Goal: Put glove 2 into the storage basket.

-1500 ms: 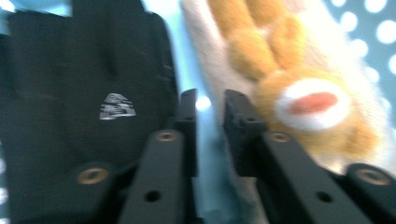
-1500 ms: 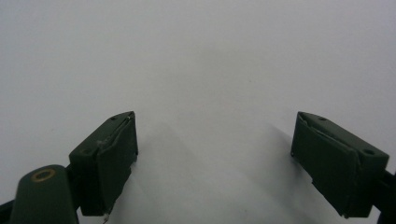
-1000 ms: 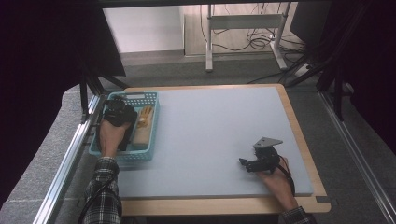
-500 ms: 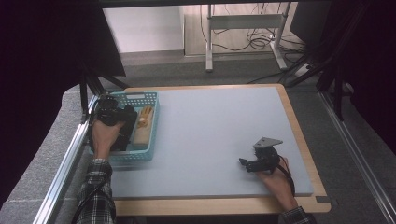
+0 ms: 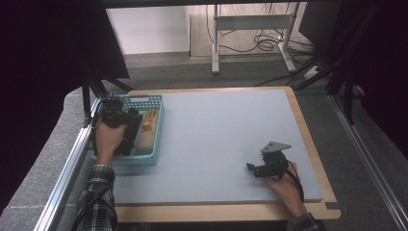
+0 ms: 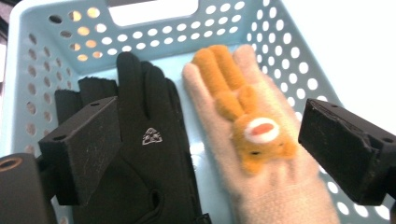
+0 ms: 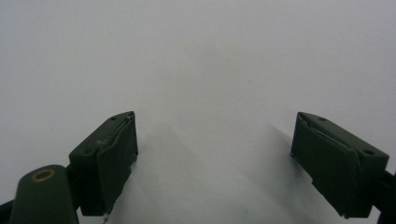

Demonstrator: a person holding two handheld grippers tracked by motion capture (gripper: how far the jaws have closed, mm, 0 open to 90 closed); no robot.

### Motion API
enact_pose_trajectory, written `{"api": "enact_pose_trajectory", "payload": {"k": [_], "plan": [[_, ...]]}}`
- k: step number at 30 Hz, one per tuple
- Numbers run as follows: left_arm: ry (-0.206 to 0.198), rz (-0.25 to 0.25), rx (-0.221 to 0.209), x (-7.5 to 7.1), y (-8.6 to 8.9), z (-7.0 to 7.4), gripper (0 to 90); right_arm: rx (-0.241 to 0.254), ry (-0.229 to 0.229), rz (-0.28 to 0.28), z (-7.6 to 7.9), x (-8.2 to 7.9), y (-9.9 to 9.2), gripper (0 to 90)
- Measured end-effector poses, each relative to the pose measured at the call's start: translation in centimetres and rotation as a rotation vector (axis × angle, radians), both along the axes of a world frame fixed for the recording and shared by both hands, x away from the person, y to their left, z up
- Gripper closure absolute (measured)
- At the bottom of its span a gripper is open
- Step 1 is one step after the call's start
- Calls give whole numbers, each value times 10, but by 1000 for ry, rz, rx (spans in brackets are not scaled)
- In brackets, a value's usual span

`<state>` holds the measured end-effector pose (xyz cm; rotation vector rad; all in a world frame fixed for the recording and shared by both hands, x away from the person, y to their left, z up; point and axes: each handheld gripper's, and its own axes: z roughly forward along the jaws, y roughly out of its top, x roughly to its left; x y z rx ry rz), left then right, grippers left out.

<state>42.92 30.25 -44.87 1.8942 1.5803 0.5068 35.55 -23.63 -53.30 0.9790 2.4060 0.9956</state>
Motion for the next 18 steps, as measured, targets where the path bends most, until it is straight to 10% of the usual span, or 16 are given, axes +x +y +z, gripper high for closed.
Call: {"api": "enact_pose_trajectory", "payload": {"k": [18], "plan": [[-60,-95,-37,-5,-27,15,43,0,0,0,0,0,0,142]]}}
